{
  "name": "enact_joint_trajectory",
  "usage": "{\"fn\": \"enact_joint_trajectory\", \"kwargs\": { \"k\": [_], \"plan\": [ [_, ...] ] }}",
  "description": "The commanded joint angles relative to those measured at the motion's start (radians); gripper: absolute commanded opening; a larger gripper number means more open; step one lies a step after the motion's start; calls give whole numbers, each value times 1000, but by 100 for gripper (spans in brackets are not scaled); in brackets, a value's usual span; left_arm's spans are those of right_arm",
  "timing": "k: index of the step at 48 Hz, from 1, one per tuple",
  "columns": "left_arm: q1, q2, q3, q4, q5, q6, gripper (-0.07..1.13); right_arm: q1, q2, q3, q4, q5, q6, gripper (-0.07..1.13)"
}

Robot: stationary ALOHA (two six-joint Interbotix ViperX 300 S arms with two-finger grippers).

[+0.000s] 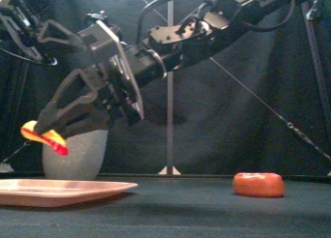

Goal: Pick the shrimp then place it on the pink plate
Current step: Drop shrimp on the pink plate and return to neutral

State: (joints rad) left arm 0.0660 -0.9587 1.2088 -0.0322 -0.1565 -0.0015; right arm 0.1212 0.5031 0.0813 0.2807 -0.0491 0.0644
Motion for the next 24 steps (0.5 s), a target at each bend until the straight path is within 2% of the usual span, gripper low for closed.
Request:
{"fn": "enact_joint_trajectory", "kwargs": {
  "k": [1,12,24],
  "plan": [
    [2,5,-11,-2,-8,-2,10,-8,-11,-49,-2,-2,-2,59],
    [2,5,-3,0,-9,-2,10,-11,-9,-32,-3,-2,-2,64],
    [2,5,-2,0,-8,-2,10,-14,-8,-28,-6,-2,-2,79]
  ]
}}
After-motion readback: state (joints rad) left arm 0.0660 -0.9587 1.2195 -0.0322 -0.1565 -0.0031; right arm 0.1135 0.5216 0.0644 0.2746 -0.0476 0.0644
